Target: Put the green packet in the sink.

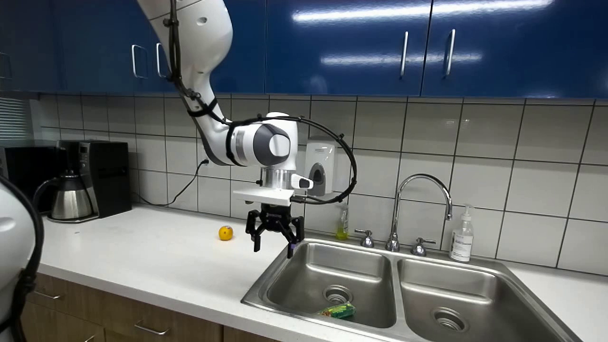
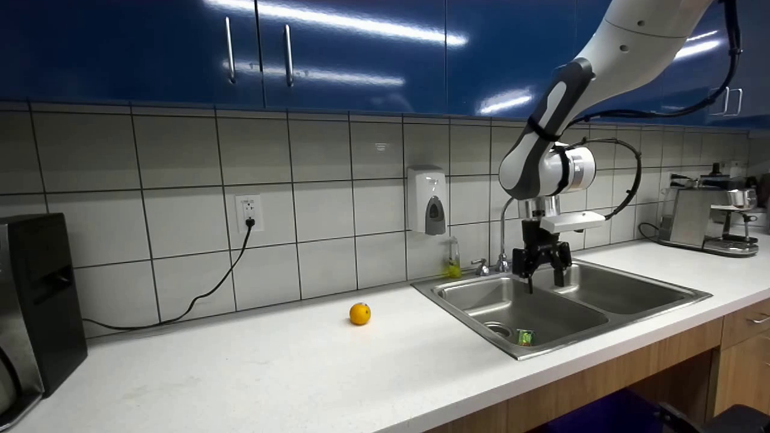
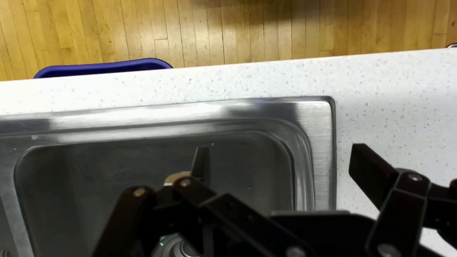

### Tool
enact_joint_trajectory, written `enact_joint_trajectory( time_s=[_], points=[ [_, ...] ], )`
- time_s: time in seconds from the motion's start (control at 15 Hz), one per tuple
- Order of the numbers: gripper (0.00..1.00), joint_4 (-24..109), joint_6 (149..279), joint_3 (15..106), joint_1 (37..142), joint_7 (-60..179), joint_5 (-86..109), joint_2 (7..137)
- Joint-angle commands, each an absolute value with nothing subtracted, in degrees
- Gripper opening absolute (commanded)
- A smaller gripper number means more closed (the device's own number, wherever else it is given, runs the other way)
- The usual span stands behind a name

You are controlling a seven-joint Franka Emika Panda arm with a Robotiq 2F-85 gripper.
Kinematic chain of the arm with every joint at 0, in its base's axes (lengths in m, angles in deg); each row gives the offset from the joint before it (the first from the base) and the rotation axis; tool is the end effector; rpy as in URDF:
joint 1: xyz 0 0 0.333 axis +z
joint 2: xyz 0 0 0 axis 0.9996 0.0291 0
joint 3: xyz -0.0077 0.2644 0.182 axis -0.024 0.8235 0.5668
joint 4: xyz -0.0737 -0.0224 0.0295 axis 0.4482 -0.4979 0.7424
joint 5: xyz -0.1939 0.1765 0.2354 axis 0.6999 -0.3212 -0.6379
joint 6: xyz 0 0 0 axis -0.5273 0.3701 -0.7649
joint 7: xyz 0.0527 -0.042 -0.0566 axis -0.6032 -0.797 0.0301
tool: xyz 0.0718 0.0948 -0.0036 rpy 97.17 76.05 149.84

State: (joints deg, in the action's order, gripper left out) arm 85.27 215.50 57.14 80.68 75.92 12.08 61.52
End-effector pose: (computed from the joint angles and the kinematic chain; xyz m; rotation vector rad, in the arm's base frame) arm 0.4555 -0.1217 0.3019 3.1082 -0.0037 -0.1533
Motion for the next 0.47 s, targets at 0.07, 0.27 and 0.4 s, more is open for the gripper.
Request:
enact_joint_trajectory(
  time_s=[0.07,0.27,0.4],
  points=[
    [1.0,86.95,215.37,57.24,80.82,75.93,12.13,59.65],
    [1.0,87.34,215.48,57.23,80.85,75.93,12.12,59.41],
    [1.0,87.31,215.51,57.23,80.83,75.93,12.12,59.77]
  ],
)
